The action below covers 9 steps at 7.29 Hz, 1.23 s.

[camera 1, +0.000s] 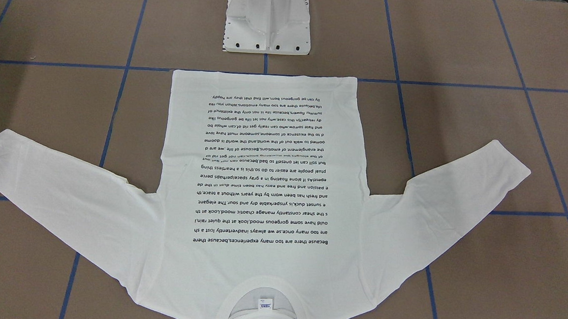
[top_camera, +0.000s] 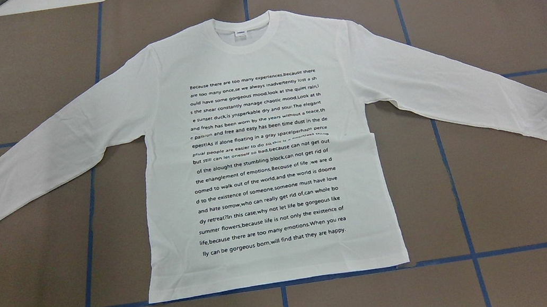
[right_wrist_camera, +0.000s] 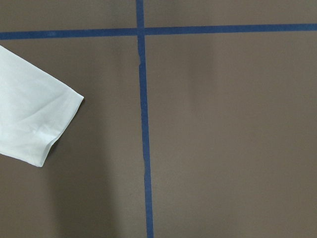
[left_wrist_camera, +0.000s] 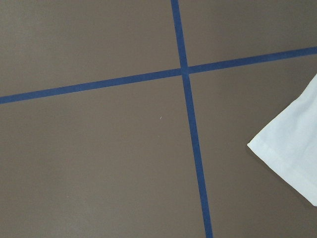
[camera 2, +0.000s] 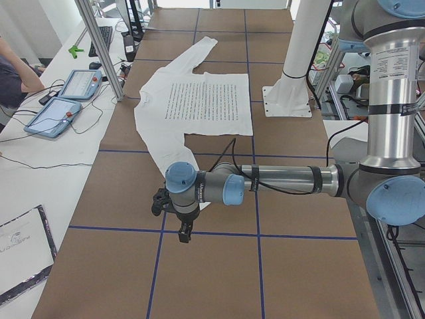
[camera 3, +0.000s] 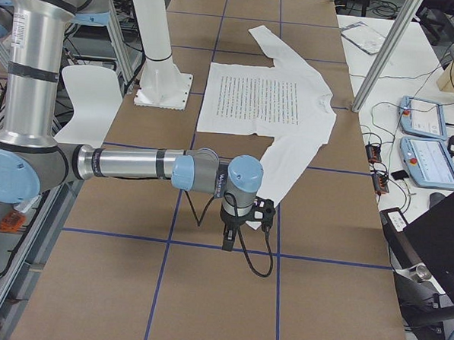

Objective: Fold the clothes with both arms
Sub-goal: 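Move the right gripper to the sleeve cuff nearest it and grasp it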

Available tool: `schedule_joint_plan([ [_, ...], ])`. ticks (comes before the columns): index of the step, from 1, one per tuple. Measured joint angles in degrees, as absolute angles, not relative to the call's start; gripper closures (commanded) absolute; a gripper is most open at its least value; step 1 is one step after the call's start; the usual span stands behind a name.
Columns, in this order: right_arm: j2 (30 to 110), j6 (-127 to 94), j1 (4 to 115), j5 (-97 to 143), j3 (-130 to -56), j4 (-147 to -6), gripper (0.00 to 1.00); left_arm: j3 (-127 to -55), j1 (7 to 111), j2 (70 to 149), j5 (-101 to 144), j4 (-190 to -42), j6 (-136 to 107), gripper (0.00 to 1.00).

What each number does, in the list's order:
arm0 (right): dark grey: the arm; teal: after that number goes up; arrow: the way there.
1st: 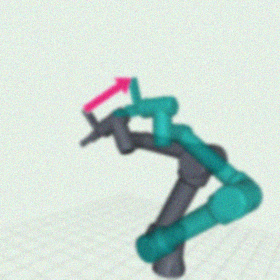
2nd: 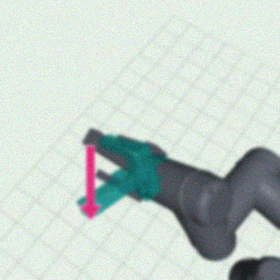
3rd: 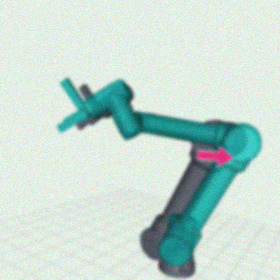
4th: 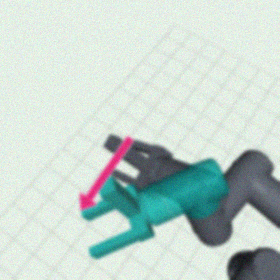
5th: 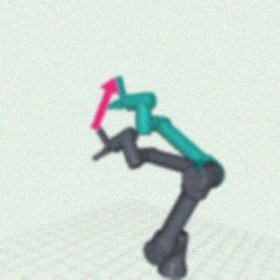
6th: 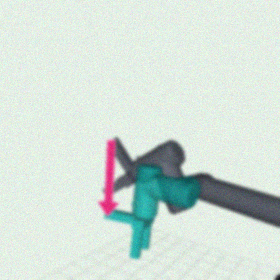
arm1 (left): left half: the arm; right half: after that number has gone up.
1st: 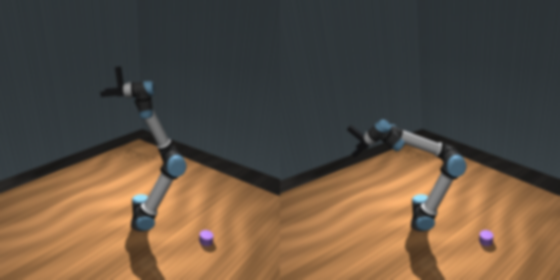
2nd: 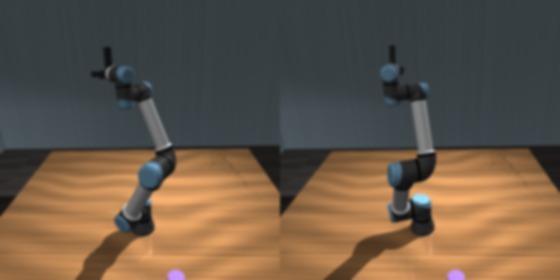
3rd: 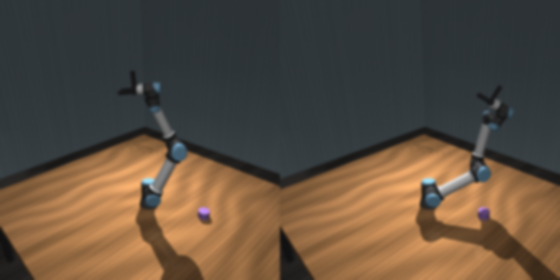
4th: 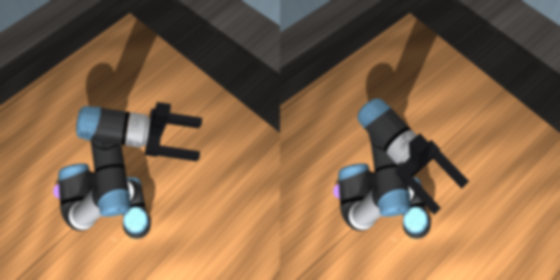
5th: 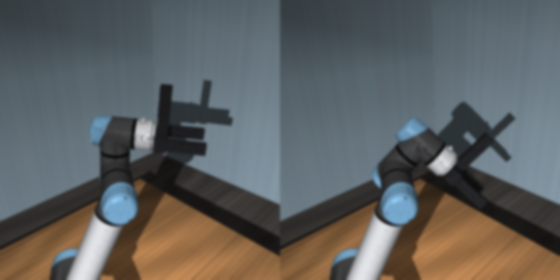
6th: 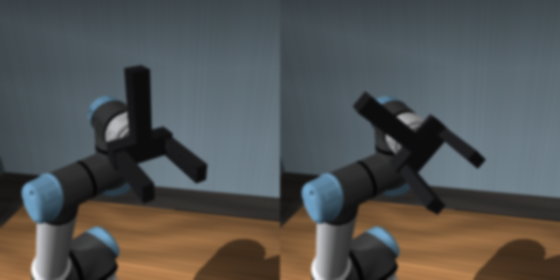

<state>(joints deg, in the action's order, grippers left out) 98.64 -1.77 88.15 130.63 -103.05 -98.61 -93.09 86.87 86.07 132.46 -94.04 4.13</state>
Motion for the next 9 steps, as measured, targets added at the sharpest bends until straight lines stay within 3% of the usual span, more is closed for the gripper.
schedule_joint_plan([
  [6, 97.6, -1.8, 87.5, 130.6, -102.8, -96.4, 0.00, -93.1, 86.5, 88.1, 132.6, -99.4, 4.3, 0.01],
  [9, 95.4, -2.6, 83.2, 130.7, -98.0, -85.7, 0.00, -85.6, 86.1, 91.1, 132.7, -110.6, 3.8, 0.01],
])
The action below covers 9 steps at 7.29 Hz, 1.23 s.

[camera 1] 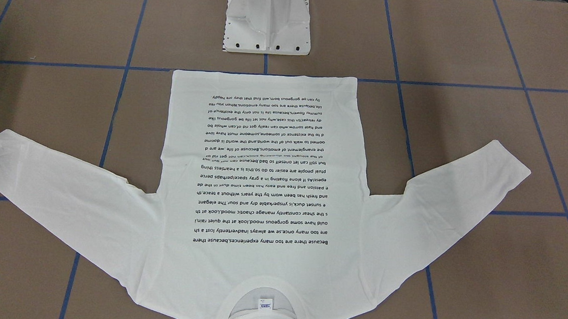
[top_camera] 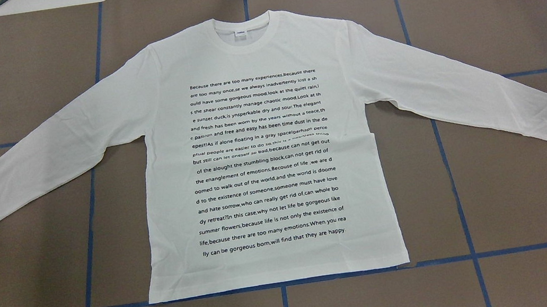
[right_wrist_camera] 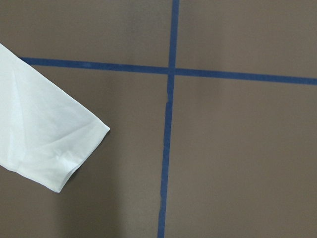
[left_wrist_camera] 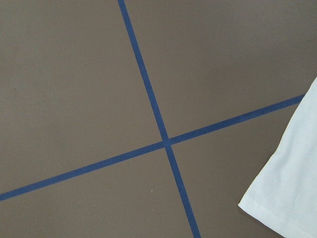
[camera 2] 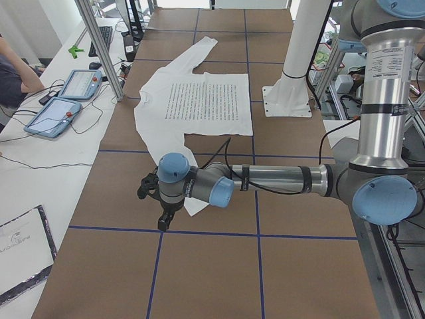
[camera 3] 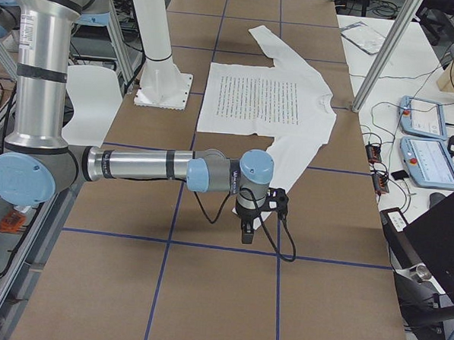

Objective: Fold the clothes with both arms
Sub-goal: 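Move the right gripper to the sleeve cuff nearest it and grasp it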

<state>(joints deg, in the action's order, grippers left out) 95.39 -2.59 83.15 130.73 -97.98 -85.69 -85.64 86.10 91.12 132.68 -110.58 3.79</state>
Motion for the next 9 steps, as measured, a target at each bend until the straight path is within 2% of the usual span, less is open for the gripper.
schedule_joint_plan([
  [3, 91.1, -17.3, 74.5, 129.4, -86.7, -67.3, 0.00, -73.1, 85.9, 92.5, 132.9, -127.6, 2.5, 0.01],
  [6, 87.0, -29.9, 66.3, 128.3, -77.4, -54.7, 0.00, -73.1, 85.6, 94.2, 132.8, -131.1, -10.8, 0.01],
  [9, 86.7, -30.8, 65.0, 128.8, -77.3, -53.8, 0.01, -73.3, 85.2, 94.9, 132.9, -131.2, -13.0, 0.02],
])
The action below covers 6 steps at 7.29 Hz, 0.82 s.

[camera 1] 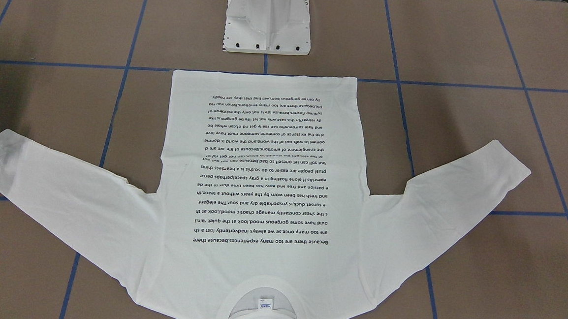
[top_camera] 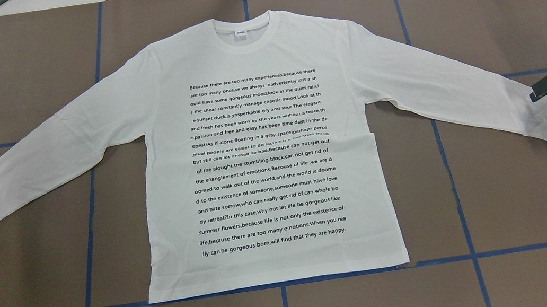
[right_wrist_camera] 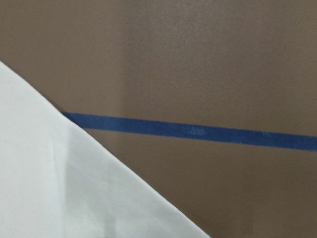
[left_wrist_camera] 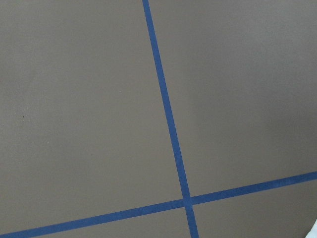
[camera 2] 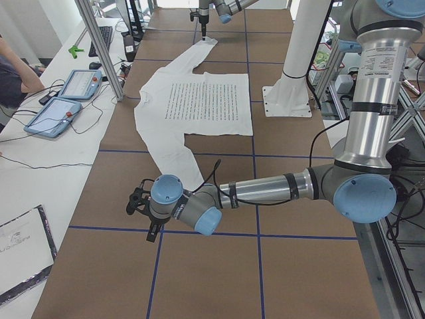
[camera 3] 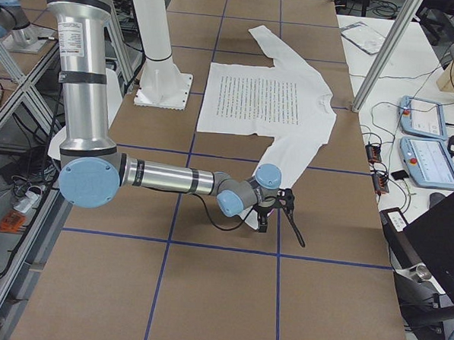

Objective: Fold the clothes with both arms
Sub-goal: 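Move the right gripper to the sleeve cuff nearest it and grasp it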

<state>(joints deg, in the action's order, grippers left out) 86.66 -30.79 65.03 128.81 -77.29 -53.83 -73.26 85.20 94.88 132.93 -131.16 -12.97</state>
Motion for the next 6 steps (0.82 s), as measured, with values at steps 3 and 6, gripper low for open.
schedule_joint_plan([
  [3, 88.0, -30.8, 65.1, 129.0, -77.6, -54.1, 0.06, -73.2, 85.2, 94.9, 133.0, -131.2, -13.0, 0.02],
  [6, 88.9, -30.8, 65.0, 128.8, -77.5, -54.4, 0.55, -73.1, 85.2, 94.9, 133.1, -131.4, -13.0, 0.02],
])
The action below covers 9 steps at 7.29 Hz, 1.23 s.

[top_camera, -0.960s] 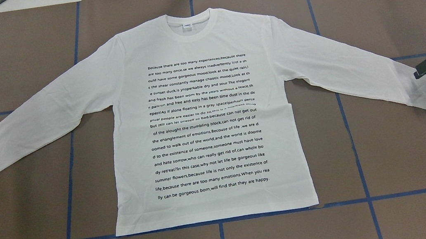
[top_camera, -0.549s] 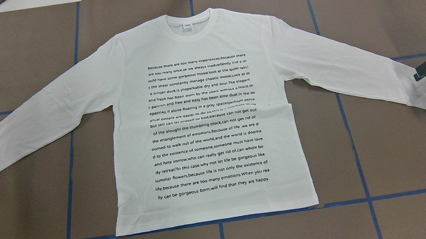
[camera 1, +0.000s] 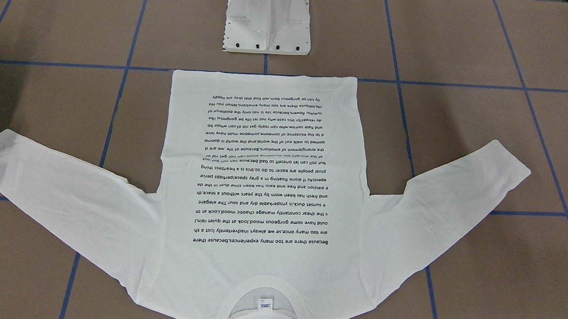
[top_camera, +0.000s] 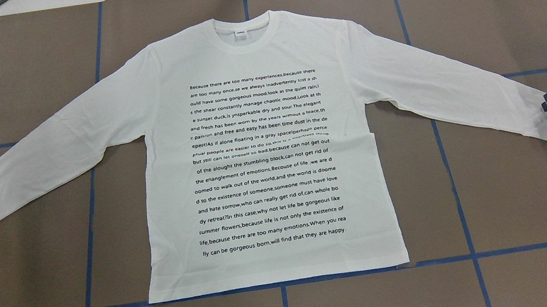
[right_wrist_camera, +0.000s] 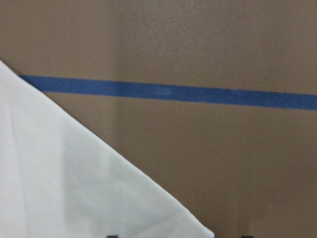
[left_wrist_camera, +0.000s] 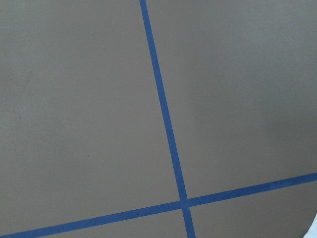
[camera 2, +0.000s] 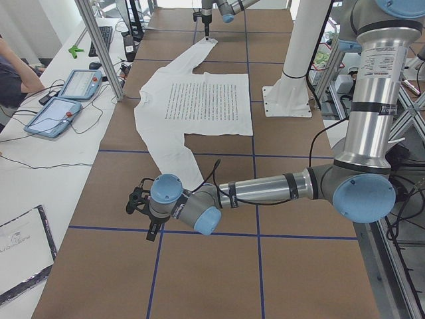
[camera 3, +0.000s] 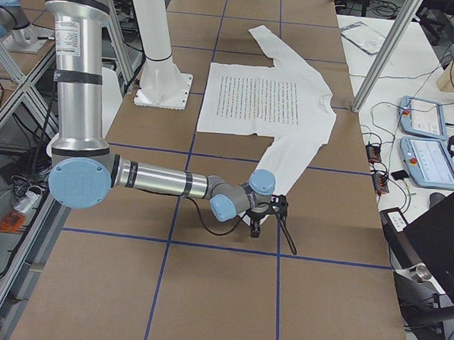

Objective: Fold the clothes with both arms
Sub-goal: 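Move the right gripper to the sleeve cuff nearest it and grasp it, then carry the grasped sleeve across the shirt toward the collar with the right gripper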

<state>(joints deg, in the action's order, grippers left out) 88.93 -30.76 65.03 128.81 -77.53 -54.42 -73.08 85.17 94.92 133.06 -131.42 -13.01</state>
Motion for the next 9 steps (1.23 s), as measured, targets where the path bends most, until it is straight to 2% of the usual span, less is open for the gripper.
schedule_joint_plan([
  [2, 88.6, -30.8, 64.9, 129.0, -77.5, -55.3, 0.80, -72.9, 85.2, 95.0, 133.0, -131.5, -13.0, 0.02],
  [4, 88.3, -30.8, 65.0, 129.8, -77.8, -55.8, 0.83, -72.9, 85.2, 95.0, 133.0, -131.5, -13.0, 0.02],
  [5, 88.3, -30.8, 65.4, 131.6, -78.4, -55.9, 1.00, -72.9, 85.2, 95.1, 133.0, -131.4, -13.0, 0.03],
  [9, 88.5, -30.9, 67.5, 134.8, -83.7, -56.2, 1.00, -72.8, 85.2, 95.7, 133.0, -131.1, -13.0, 0.07],
])
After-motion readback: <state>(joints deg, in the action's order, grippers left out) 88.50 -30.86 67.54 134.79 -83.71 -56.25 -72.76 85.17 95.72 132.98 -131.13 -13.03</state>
